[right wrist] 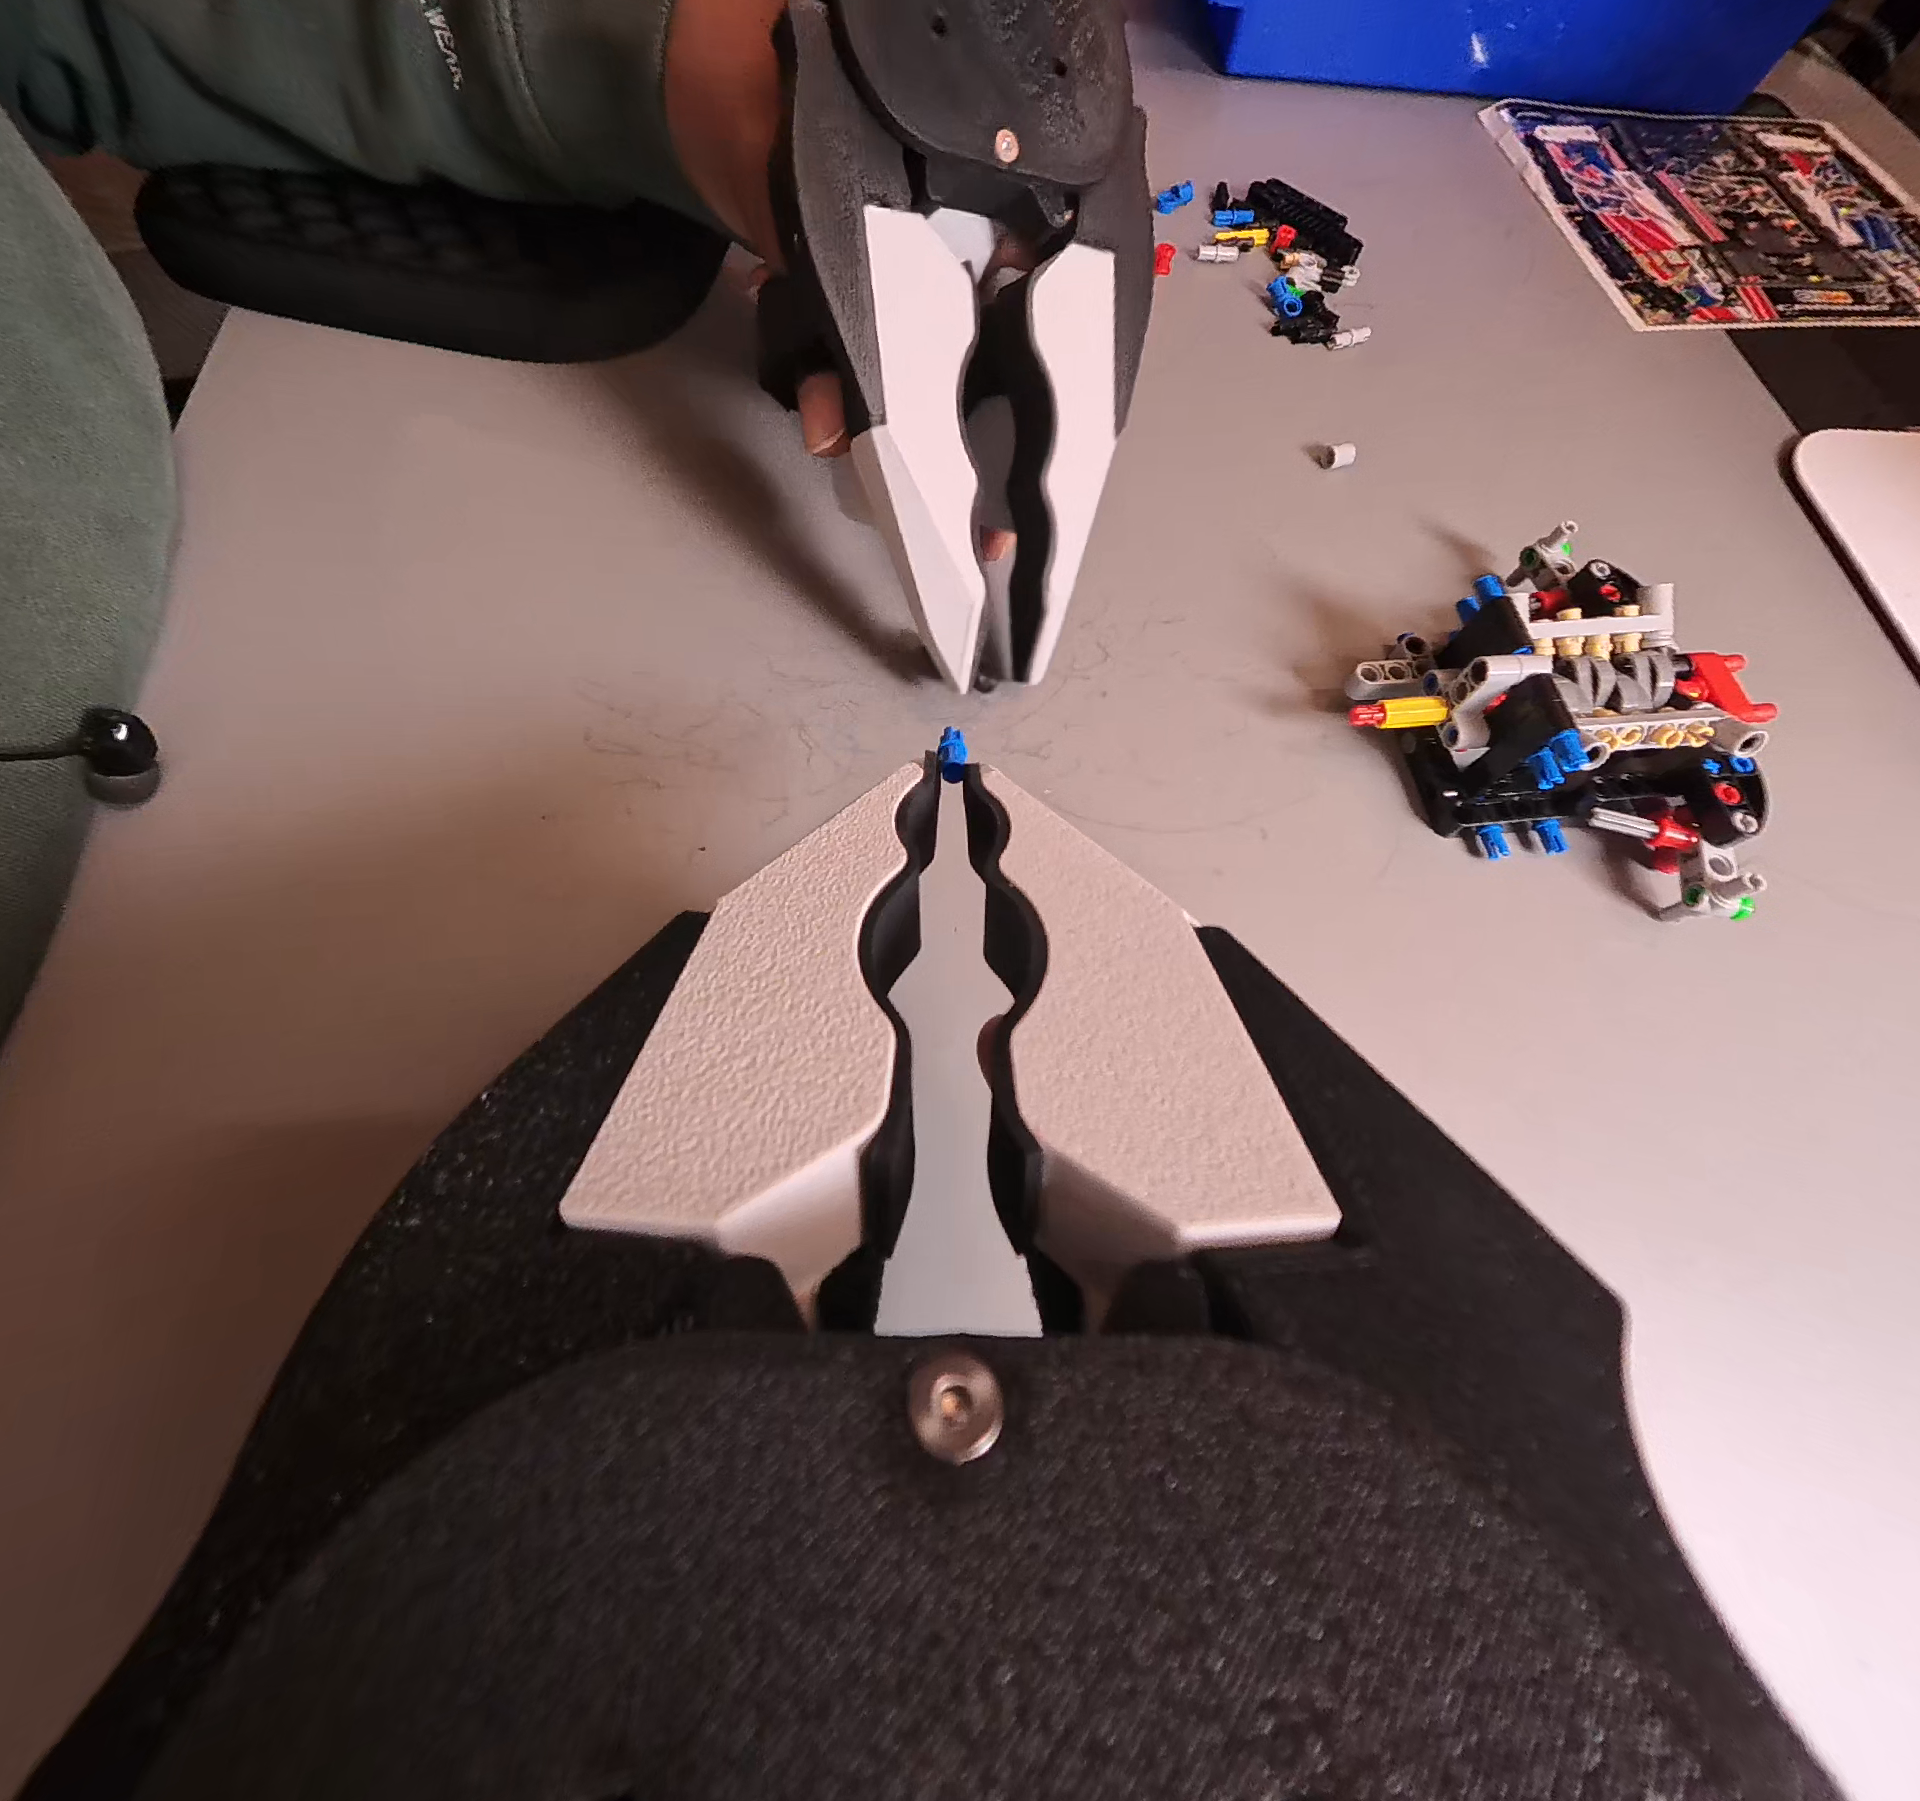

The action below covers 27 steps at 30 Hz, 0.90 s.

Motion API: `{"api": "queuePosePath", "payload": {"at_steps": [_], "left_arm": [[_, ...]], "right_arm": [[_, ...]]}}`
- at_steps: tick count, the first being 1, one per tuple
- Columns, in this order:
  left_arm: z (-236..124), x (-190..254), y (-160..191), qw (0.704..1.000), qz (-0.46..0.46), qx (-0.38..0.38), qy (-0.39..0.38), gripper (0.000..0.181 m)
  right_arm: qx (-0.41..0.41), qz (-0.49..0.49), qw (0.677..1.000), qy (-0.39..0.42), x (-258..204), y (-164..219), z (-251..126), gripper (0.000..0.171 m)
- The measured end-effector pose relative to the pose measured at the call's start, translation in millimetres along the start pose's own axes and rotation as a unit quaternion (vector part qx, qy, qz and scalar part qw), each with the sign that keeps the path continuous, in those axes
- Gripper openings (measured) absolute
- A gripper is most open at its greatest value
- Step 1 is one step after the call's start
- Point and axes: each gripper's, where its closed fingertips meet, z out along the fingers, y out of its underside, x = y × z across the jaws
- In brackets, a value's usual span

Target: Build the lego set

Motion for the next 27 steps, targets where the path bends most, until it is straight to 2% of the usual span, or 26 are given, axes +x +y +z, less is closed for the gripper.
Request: {"api": "queuePosePath", "payload": {"at_steps": [4,8,14,18,23,27], "left_arm": [[-15,-24,-2,0.999,-0.007,0.012,-0.05,0.02],[-26,-19,0,0.999,0.023,0.003,-0.043,0.019],[-17,-18,11,0.989,0.107,-0.05,-0.094,0.027],[-10,-19,12,0.987,0.11,-0.056,-0.107,0.027],[-4,-11,10,0.99,0.109,-0.047,-0.081,0.023],[8,17,11,0.988,0.15,-0.046,-0.016,0.023]], "right_arm": [[-0.002,0.0,1.0,0.0,0,1,1,0.003],[-0.002,0.002,1.0,0.001,1,2,1,0.003],[-0.004,0.005,1.0,0.0,1,4,2,0.003],[-0.004,0.004,1.0,0.0,2,4,1,0.003],[-0.002,0.004,1.0,0.002,2,3,2,0.003],[-0.009,0.003,1.0,-0.003,-1,5,4,0.003]]}}
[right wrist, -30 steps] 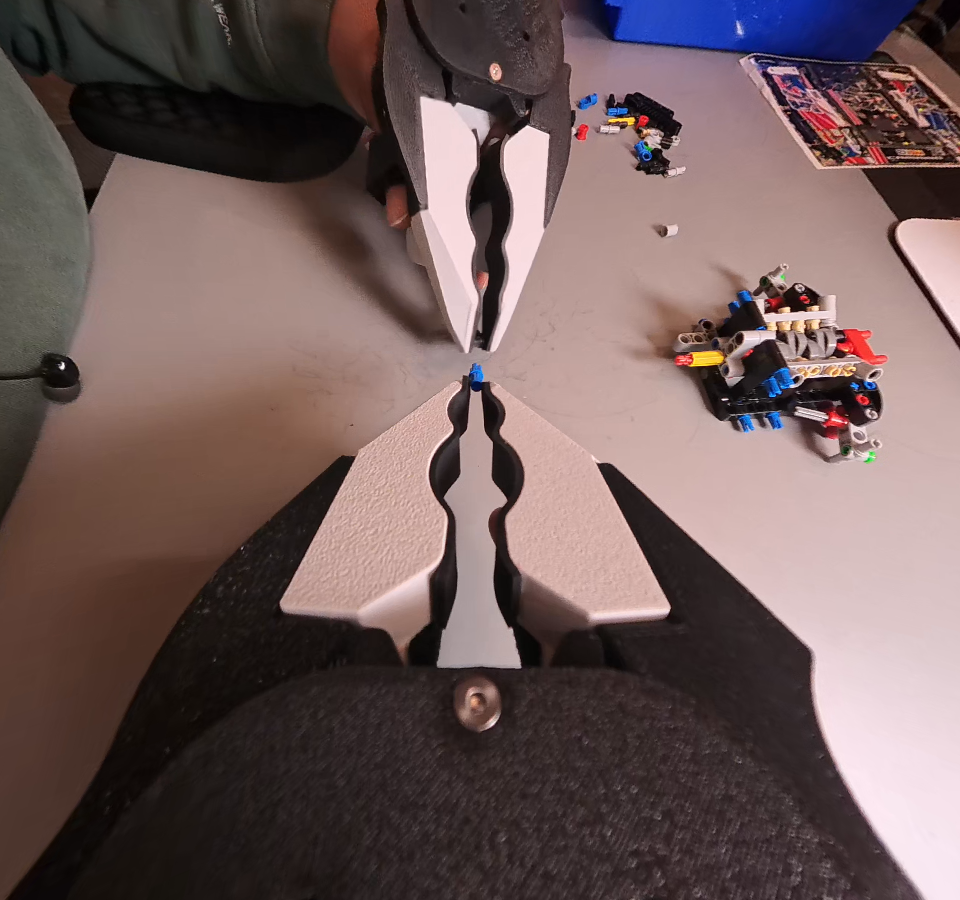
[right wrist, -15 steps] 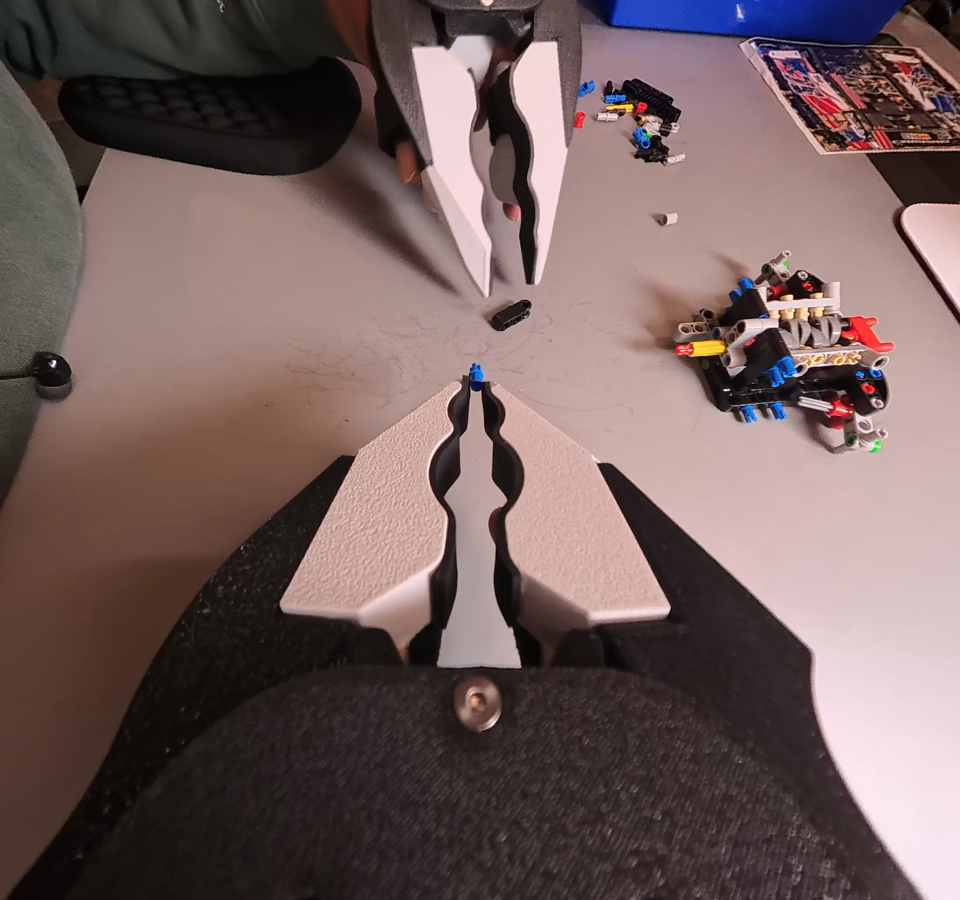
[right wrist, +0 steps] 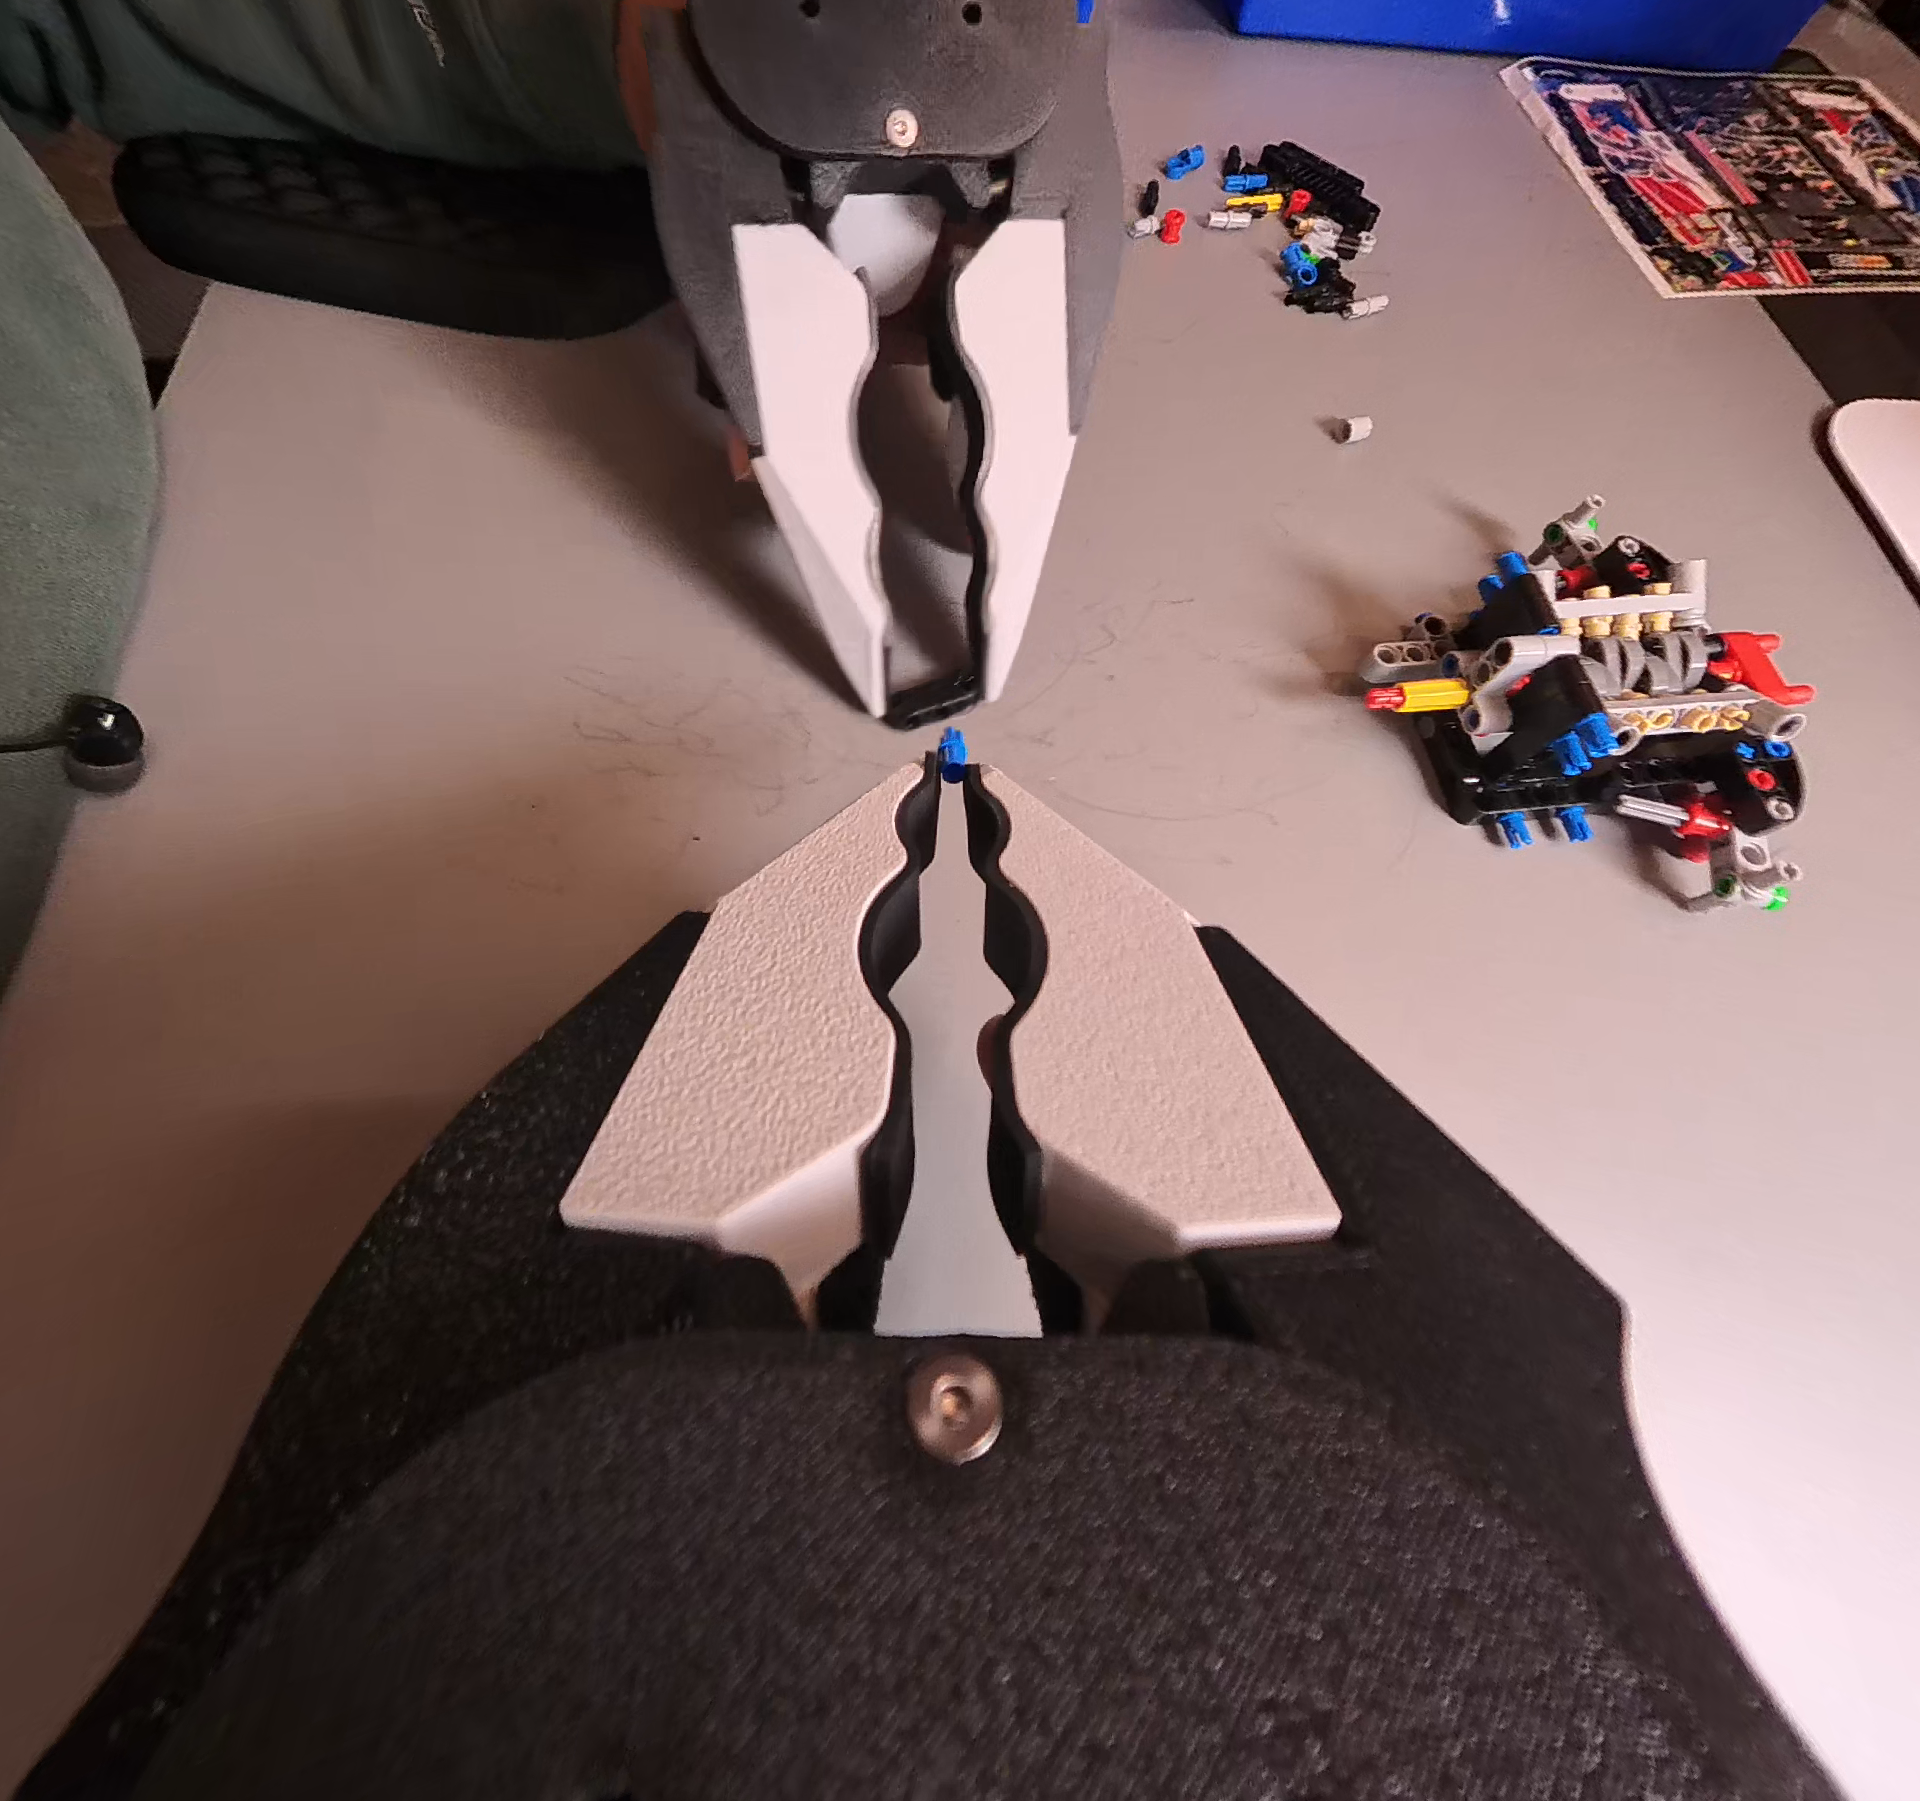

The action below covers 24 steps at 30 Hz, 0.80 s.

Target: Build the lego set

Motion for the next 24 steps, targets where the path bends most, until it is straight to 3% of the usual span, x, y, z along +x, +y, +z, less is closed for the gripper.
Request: {"api": "queuePosePath", "payload": {"at_steps": [5,13,18,24], "left_arm": [[15,28,-12,0.998,0.053,0.003,0.038,0.023],[13,40,-16,0.998,0.022,0.006,0.063,0.029],[-1,33,-18,0.997,0.003,0.037,0.068,0.024],[6,29,-14,0.997,0.023,0.032,0.06,0.026]], "right_arm": [[-0.014,0.001,1.0,-0.02,-7,5,3,0.003],[-0.032,-0.006,0.998,-0.053,-21,9,8,0.003],[-0.041,-0.014,0.997,-0.063,-27,10,10,0.003],[-0.086,-0.049,0.993,-0.07,-31,8,10,0.002]]}}
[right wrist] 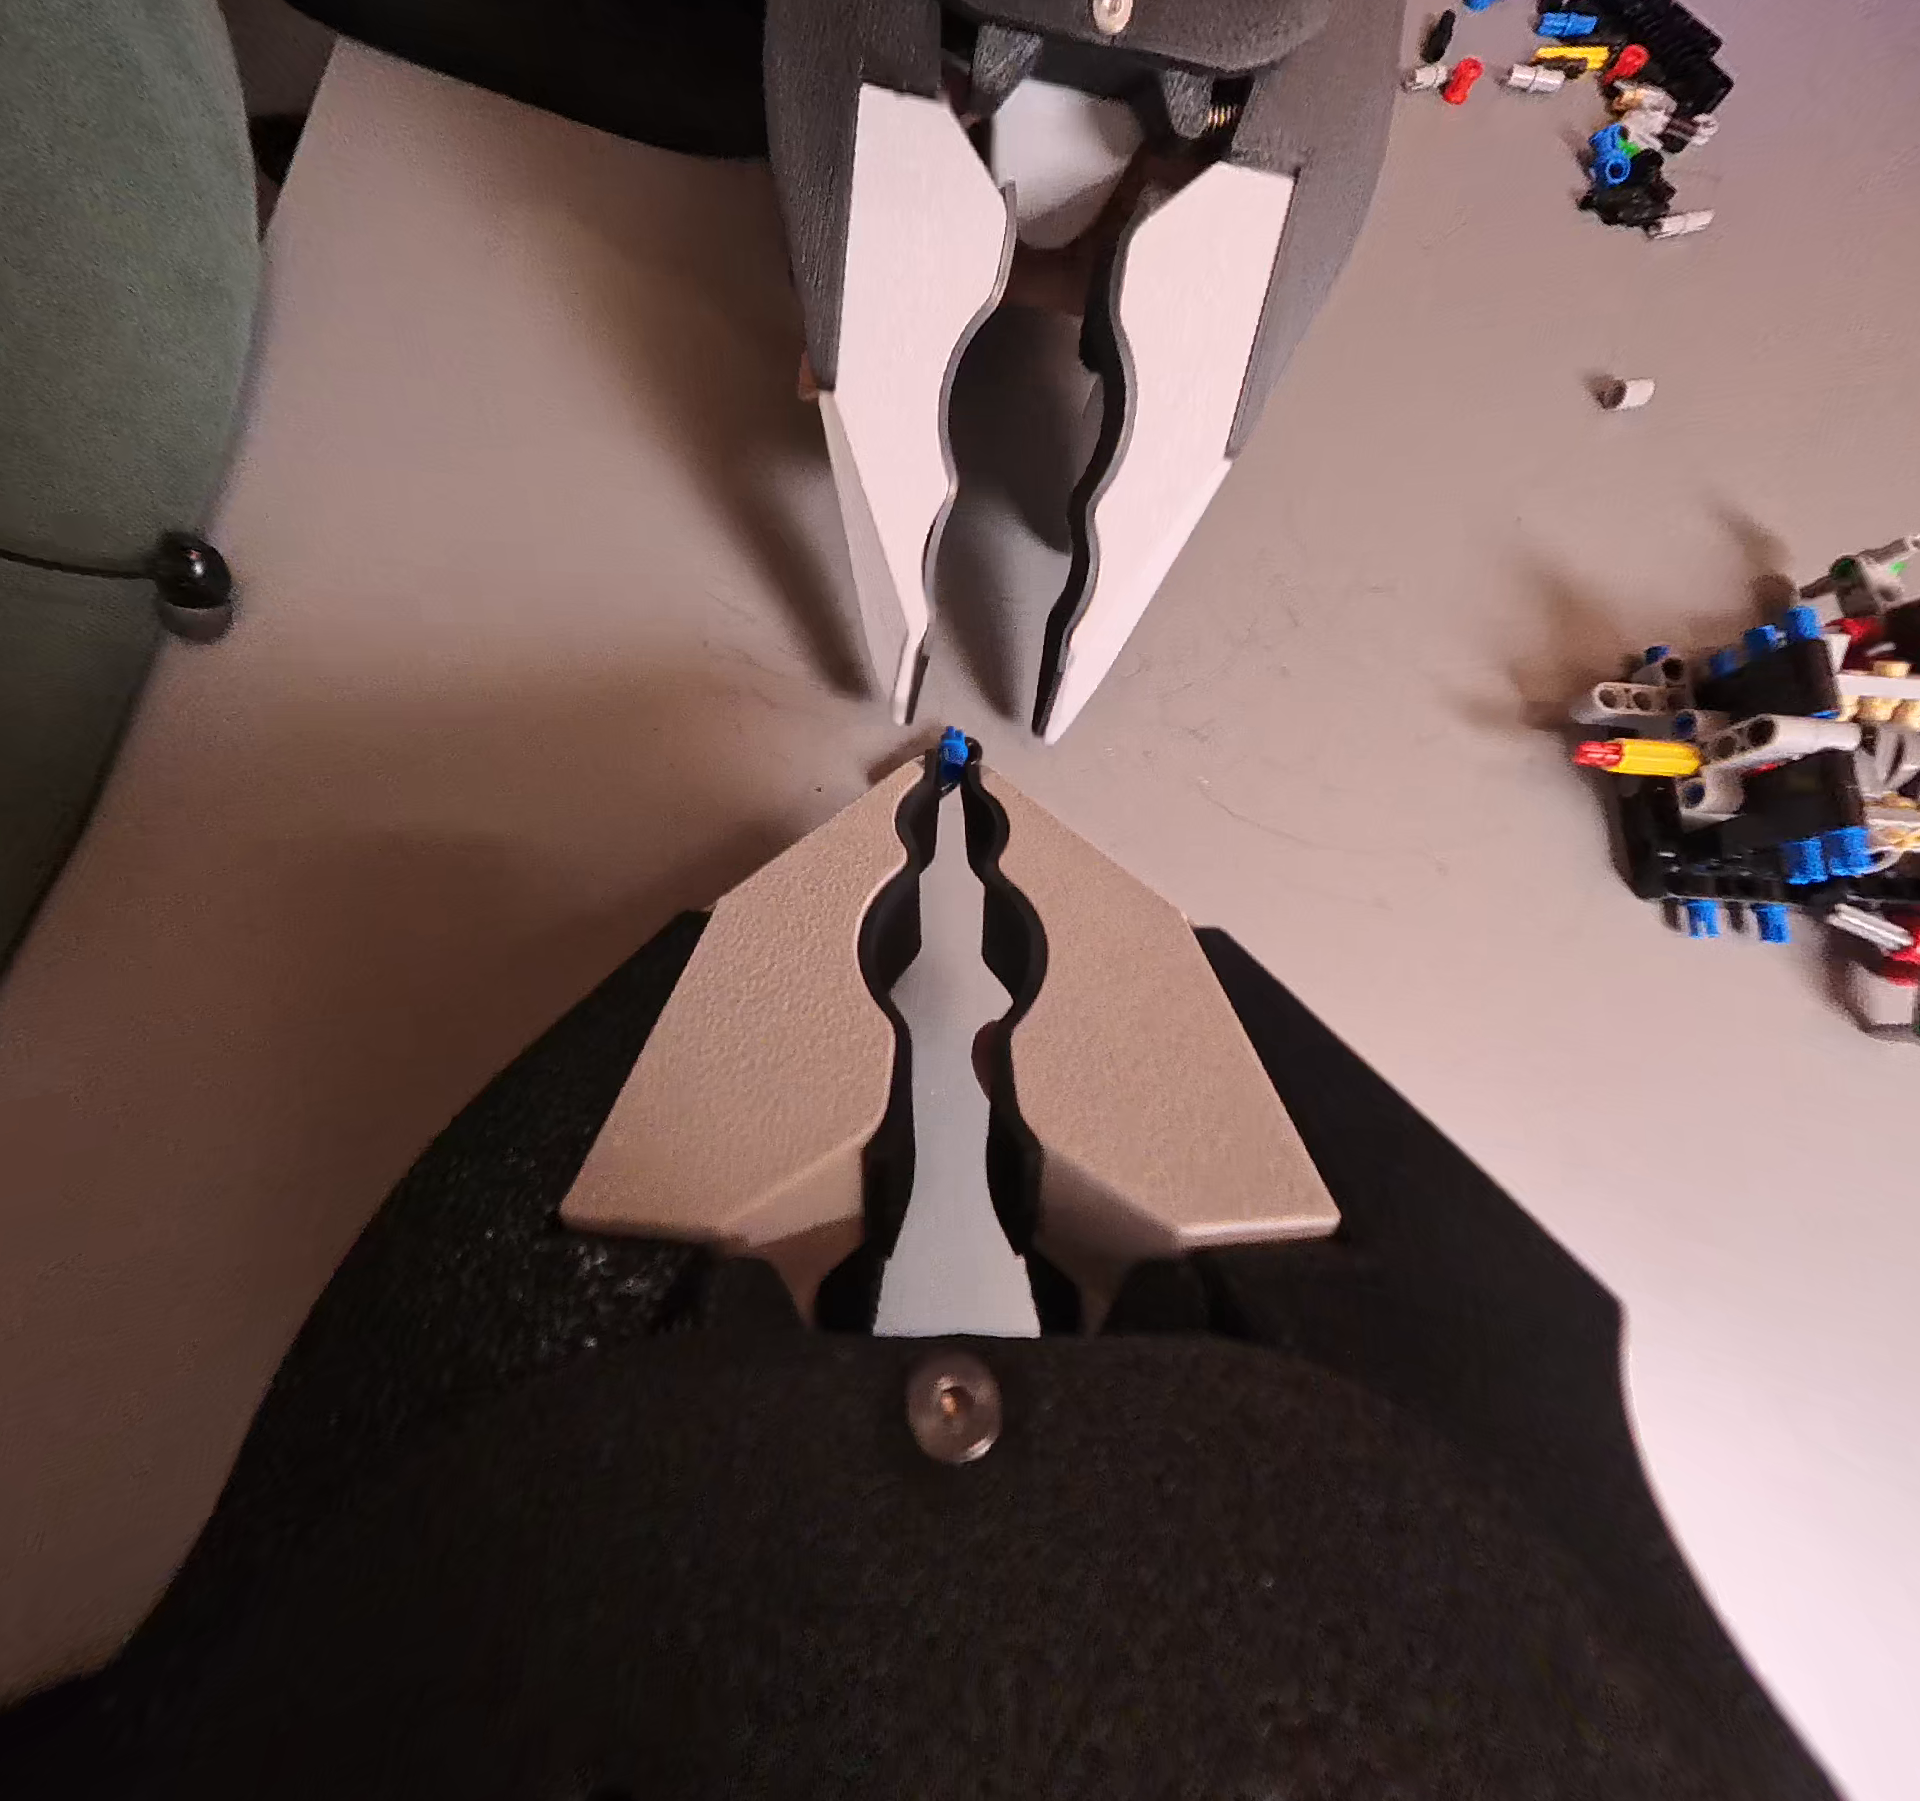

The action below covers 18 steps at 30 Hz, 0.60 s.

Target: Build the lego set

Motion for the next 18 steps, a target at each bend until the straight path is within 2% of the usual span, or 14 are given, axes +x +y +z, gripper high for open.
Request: {"api": "queuePosePath", "payload": {"at_steps": [7,18], "left_arm": [[7,19,1,0.999,0.007,-0.005,0.044,0.022],[-8,-2,14,1.0,0.014,-0.018,0.012,0.019]], "right_arm": [[-0.065,-0.029,0.997,0.005,0,2,4,0.002],[-0.187,-0.135,0.973,-0.014,-10,3,10,0.002]]}}
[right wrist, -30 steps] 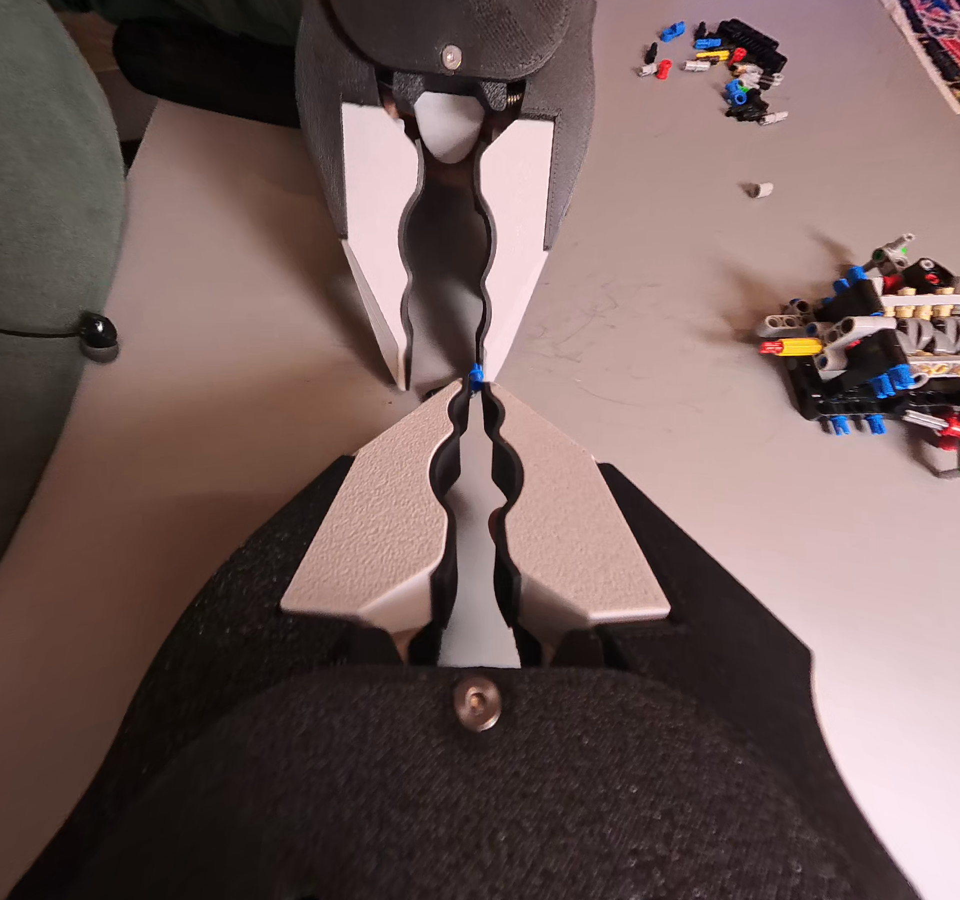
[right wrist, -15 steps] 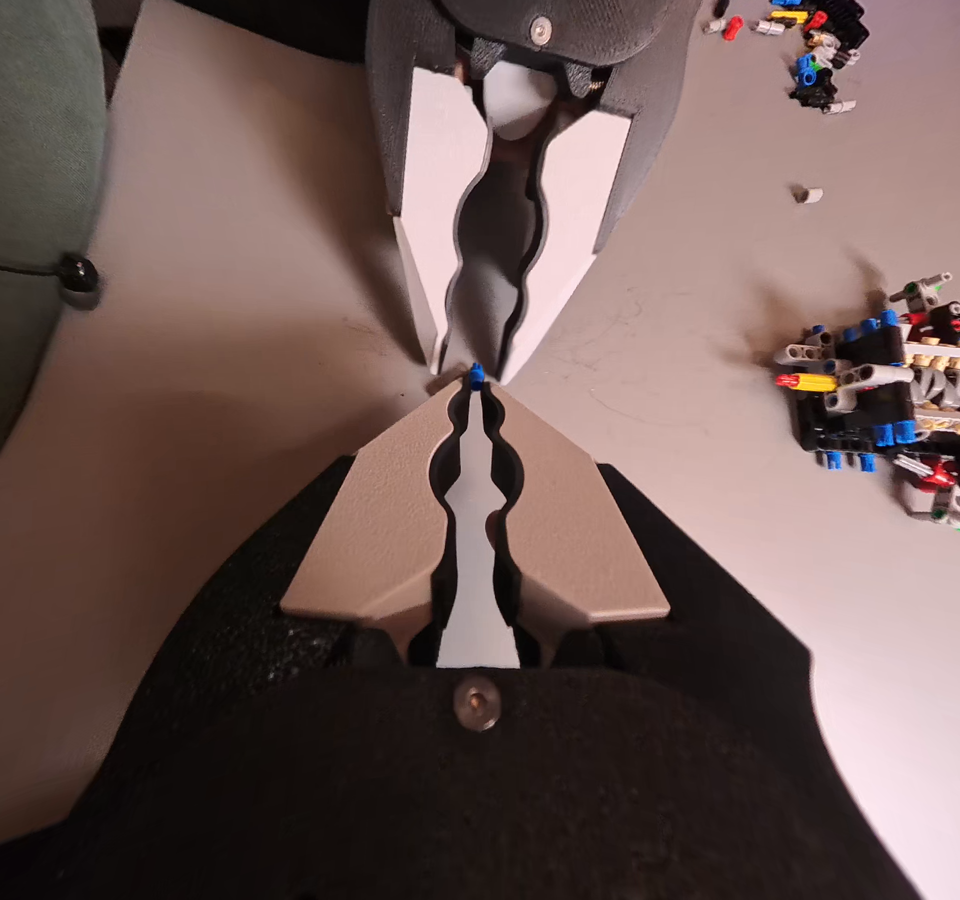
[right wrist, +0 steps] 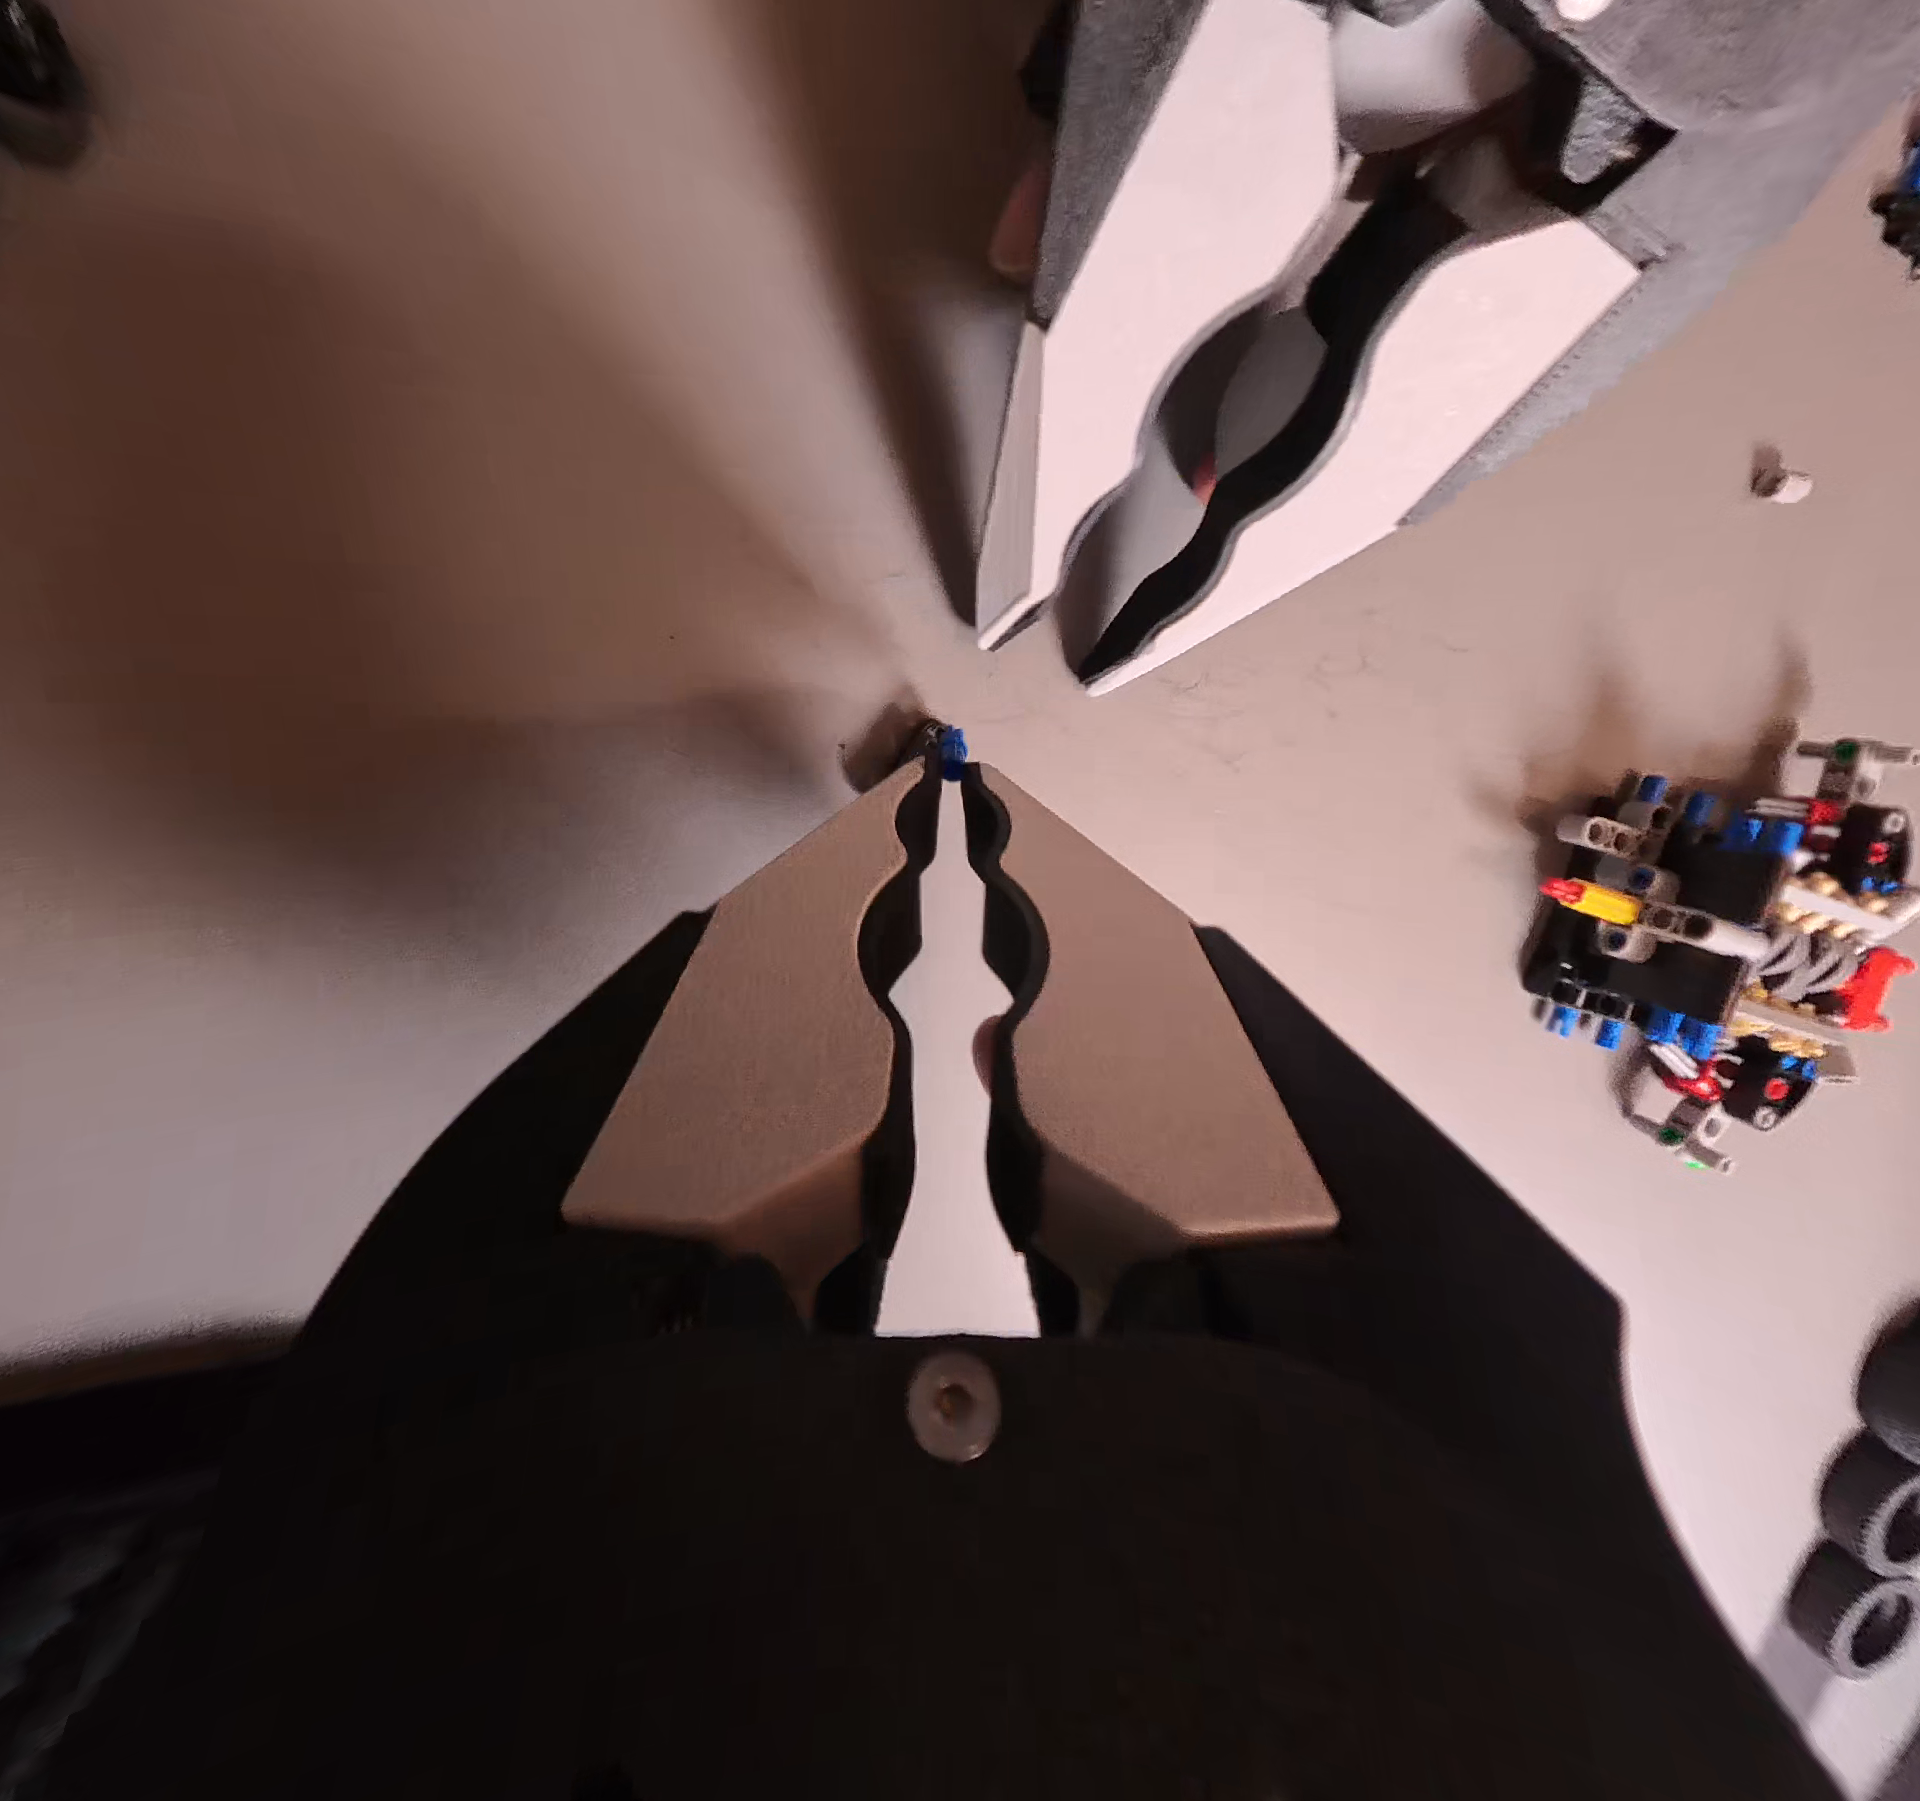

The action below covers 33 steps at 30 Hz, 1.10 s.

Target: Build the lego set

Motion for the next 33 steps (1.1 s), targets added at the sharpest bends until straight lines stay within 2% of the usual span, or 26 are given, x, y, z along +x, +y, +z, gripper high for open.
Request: {"api": "queuePosePath", "payload": {"at_steps": [13,33], "left_arm": [[-4,-5,4,1.0,0.011,-0.015,-0.019,0.02],[-8,-12,7,0.999,0.012,-0.022,-0.036,0.023]], "right_arm": [[-0.11,-0.083,0.99,-0.043,-2,2,4,0.002],[-0.182,-0.146,0.968,-0.094,-7,3,9,0.003]]}}
